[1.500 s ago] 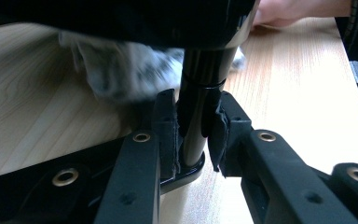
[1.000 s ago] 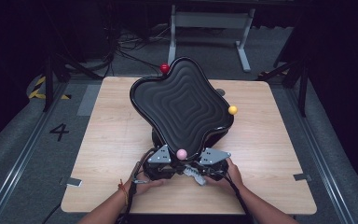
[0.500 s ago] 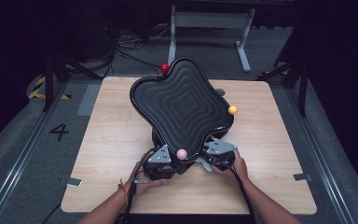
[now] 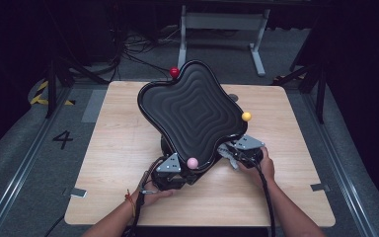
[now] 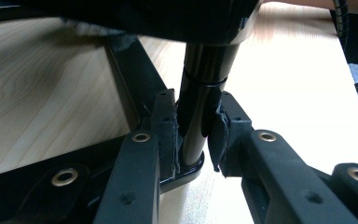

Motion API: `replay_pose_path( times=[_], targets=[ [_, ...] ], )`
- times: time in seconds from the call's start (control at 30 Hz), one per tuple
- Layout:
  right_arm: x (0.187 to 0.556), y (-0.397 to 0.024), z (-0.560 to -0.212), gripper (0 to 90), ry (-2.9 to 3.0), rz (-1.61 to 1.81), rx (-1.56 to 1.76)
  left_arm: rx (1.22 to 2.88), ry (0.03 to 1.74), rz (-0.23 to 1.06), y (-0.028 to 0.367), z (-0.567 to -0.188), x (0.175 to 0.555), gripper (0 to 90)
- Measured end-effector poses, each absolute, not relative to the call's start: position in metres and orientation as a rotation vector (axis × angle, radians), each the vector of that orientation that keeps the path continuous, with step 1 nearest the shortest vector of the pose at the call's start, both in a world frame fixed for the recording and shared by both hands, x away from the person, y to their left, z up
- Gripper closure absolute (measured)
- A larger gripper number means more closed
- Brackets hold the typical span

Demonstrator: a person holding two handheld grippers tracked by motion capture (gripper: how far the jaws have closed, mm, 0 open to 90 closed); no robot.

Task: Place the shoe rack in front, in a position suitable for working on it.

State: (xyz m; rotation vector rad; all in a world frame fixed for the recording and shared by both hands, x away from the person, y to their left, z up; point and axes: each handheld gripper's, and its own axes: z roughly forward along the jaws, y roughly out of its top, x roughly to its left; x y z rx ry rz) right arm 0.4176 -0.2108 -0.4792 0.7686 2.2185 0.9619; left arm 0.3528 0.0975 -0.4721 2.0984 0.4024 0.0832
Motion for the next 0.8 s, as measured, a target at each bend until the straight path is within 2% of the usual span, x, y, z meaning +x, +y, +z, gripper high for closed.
replay_pose_path(
  times=[0.23,0.8],
  targets=[
    [0.425,-0.226,-0.485,82.0,2.181,0.885,0.817,2.103,0.398,0.082,0.097,-0.472,0.353,73.4],
    [0.425,-0.260,-0.467,82.3,2.030,0.923,0.981,2.113,0.393,0.124,0.093,-0.472,0.350,74.0]
  ],
)
